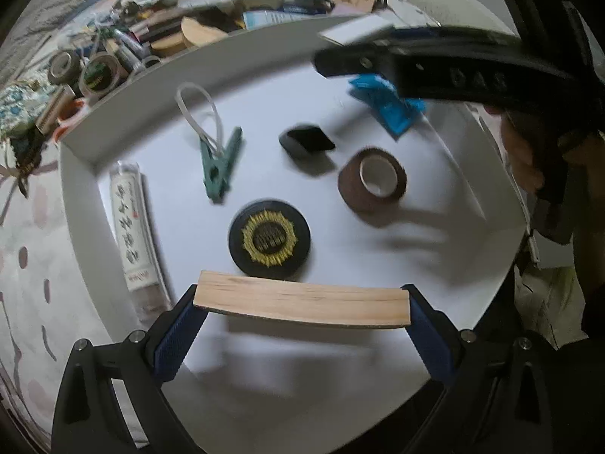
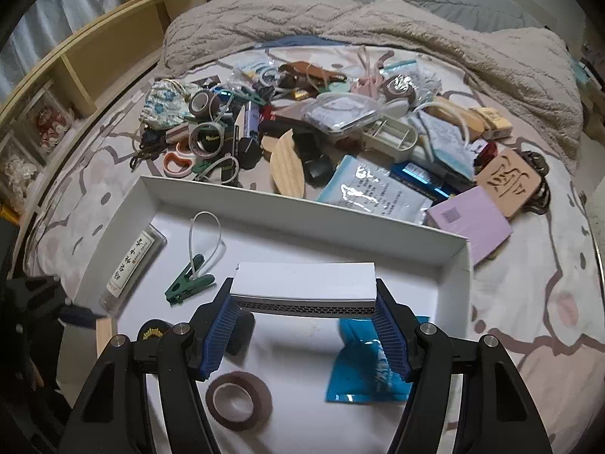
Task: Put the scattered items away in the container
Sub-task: 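Carry the wooden stick with the left gripper while the right carries the white box over the tray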
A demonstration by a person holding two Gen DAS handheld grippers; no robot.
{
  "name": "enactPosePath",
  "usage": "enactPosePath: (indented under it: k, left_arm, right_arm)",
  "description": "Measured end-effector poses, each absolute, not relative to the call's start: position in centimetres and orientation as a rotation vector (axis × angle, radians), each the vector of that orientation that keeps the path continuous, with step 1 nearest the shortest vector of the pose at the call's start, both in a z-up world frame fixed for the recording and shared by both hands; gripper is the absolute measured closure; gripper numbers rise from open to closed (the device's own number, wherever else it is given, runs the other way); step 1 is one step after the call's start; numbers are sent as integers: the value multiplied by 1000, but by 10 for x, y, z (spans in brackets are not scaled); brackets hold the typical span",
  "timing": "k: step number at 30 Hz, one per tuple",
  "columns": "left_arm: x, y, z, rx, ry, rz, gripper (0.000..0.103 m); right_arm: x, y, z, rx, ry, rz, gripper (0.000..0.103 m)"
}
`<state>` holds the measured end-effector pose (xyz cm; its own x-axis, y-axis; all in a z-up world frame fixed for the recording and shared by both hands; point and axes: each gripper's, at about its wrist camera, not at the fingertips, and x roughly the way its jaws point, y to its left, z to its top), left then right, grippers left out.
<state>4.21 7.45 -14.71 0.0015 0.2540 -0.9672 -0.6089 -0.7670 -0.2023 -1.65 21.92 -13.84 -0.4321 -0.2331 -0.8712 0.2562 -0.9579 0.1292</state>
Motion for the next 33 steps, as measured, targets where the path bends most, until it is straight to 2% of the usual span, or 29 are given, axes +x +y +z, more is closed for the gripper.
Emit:
enactPosePath:
  k: [13,27,28,30,31,33]
  left_arm:
    - [38,67,-173,-1831,303,1767,3]
    - [44,67,-172,-1793,334,1791,0]
    - [44,67,-171,-1791,335,1793,0]
    - [45,68,-170,-1782,341,1798,0]
    - [46,69,-169,-1775,345,1800,0]
    - [47,70,-168,-1764,349,1801,0]
  right_arm:
    - [-34,203,-156,1580,-8,-2383,34]
    - [-49,199,-173,1645,-12,-2374,34]
    - [-49,199,-175,1652,-12,-2372,33]
    - [-49,199,-176,1658,-7,-2376,8]
    - [-48,199,-175,1647,-5,-2383,3]
    - [-46,200,-171,1630,0,-2393,1]
